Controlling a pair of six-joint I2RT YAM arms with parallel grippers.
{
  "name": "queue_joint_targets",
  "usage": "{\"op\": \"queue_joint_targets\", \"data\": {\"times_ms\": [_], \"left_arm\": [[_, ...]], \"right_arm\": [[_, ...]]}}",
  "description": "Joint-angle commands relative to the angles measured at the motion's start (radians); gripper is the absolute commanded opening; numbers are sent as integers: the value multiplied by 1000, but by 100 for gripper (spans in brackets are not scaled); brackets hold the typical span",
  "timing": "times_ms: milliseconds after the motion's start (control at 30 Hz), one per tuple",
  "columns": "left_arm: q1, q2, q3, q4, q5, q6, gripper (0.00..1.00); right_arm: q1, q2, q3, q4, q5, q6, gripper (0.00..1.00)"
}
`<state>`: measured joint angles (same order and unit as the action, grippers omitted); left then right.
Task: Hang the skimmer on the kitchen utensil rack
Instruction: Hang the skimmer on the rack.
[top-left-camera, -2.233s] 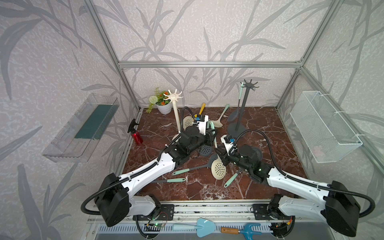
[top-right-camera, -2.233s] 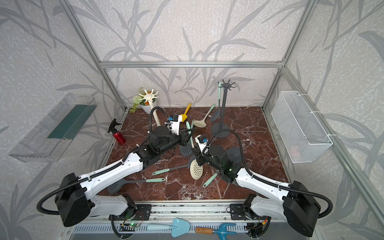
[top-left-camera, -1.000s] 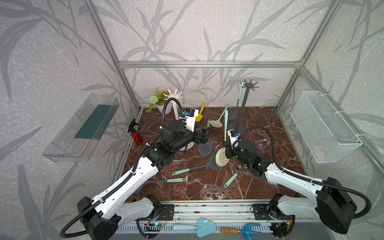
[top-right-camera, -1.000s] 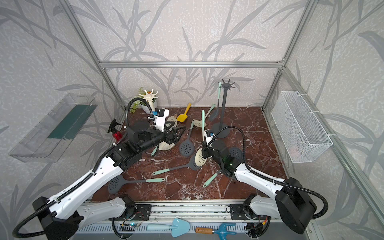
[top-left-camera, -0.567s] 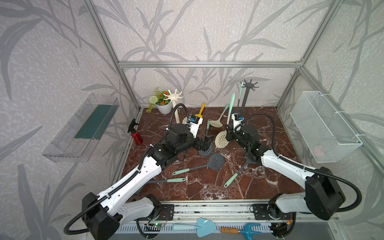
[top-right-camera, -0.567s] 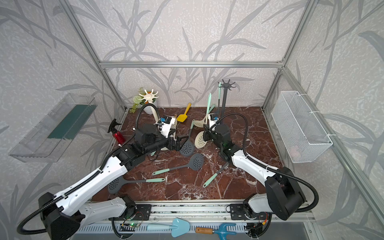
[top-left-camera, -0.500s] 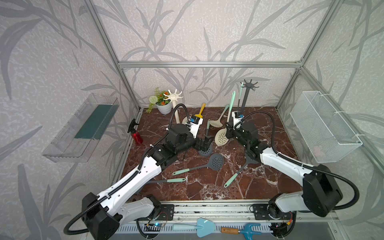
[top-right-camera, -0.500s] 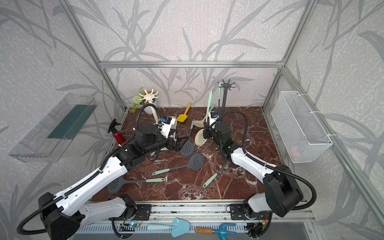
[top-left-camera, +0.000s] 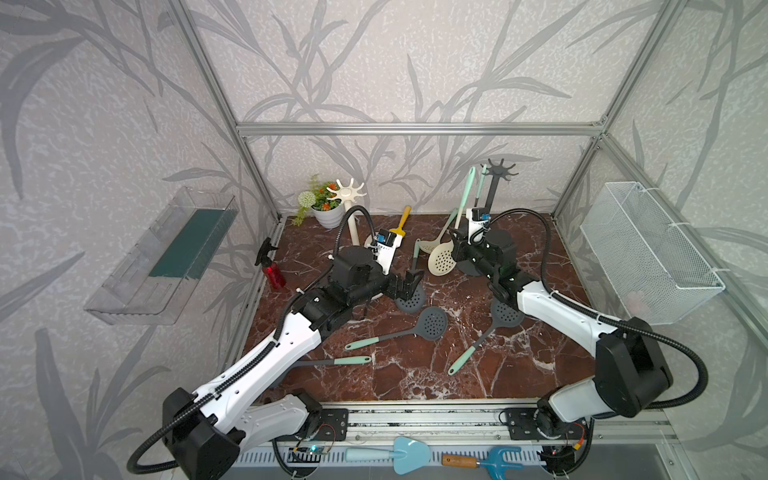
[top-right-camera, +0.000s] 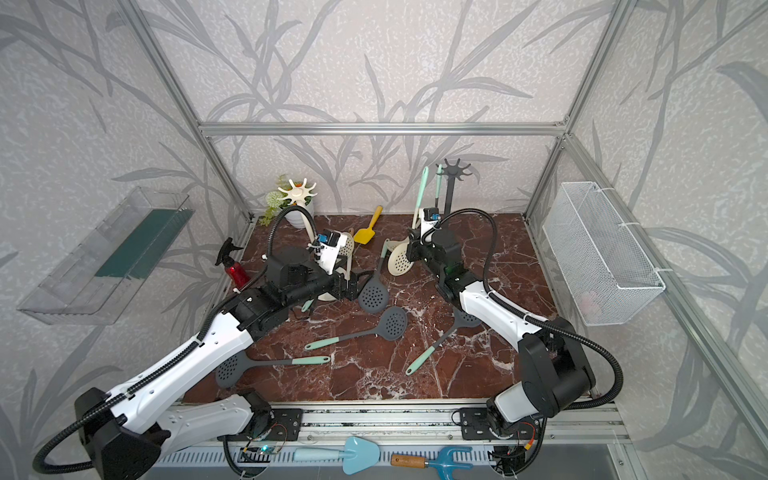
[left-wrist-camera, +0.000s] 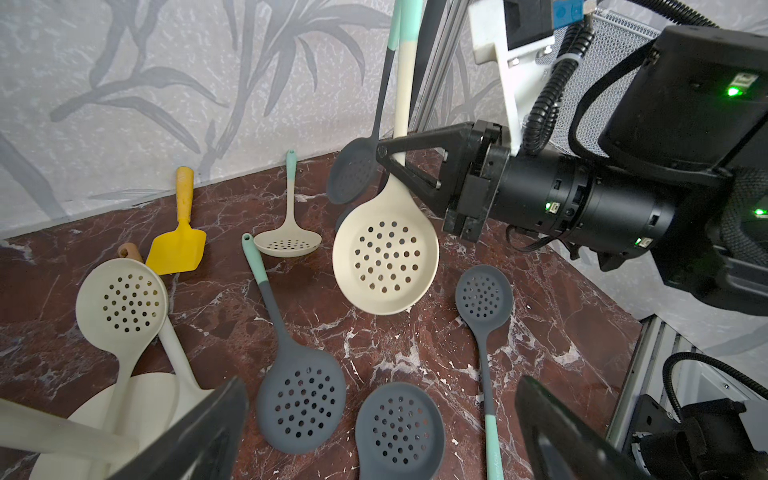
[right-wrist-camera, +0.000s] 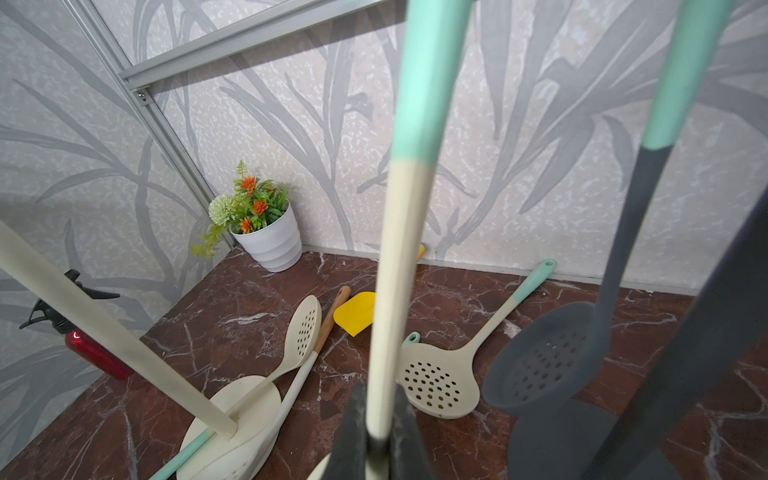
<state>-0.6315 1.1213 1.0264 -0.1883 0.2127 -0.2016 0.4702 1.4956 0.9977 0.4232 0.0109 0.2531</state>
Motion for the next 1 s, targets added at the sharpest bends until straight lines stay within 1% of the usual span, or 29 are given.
{"op": "queue_joint_targets", "data": {"times_ms": [0, 567, 967], "left_arm": [[10, -5, -11, 12, 17, 9, 99], [15, 19, -11, 13, 25, 15, 97], [30, 25, -11, 15, 24, 15, 96]], "right_arm": [[-17, -2, 35, 51, -18, 23, 0], [-82, -12, -31, 74, -75, 102, 0], [-82, -6, -12, 66, -116, 91, 0]]}}
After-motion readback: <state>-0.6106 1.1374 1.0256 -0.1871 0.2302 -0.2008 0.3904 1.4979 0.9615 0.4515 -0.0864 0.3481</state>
